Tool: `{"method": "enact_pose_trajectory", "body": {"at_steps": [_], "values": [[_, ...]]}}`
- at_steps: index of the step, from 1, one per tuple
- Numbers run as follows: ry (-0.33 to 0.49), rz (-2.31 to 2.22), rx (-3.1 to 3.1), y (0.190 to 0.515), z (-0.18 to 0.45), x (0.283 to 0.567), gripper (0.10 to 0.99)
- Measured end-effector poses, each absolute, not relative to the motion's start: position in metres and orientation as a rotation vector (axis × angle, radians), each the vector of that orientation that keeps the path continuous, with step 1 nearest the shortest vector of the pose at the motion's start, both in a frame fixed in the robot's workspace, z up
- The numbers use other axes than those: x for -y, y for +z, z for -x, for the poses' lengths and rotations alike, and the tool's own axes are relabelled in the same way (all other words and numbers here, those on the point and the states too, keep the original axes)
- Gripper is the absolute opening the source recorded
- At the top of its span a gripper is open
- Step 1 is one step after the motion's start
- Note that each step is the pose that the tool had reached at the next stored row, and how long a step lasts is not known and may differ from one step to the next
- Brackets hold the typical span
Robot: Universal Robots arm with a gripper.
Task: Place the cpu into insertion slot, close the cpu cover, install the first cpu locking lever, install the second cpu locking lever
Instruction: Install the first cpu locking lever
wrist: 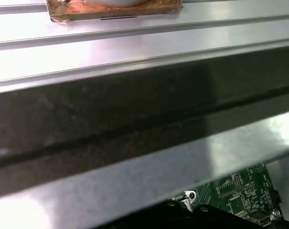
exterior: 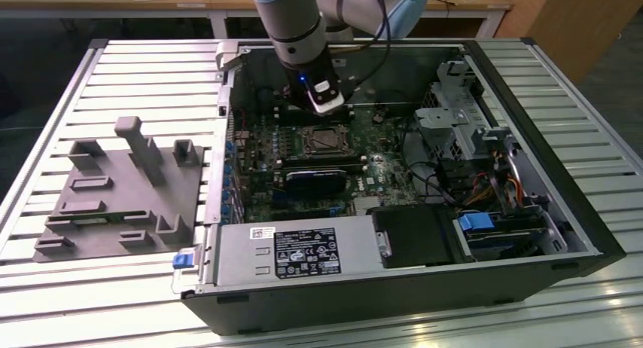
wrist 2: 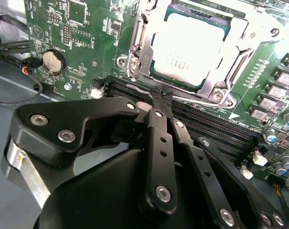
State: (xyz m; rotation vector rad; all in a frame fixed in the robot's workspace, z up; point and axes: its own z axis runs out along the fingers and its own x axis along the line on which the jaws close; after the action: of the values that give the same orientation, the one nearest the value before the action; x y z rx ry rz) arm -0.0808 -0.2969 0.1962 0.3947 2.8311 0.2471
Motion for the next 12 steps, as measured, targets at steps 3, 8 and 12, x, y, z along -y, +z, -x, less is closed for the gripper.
{"method": "enact_pose_trajectory", "body": {"at_steps": [3,8,12], "values": [[0.241,-0.394,-2.831,0.1943,0.0808,0.2969,0.102],[0.233,-0.394,-2.831,0.191,0.0809,0.297,0.102],[0.231,-0.395,-2.831,0.189,0.0808,0.297,0.102]]}}
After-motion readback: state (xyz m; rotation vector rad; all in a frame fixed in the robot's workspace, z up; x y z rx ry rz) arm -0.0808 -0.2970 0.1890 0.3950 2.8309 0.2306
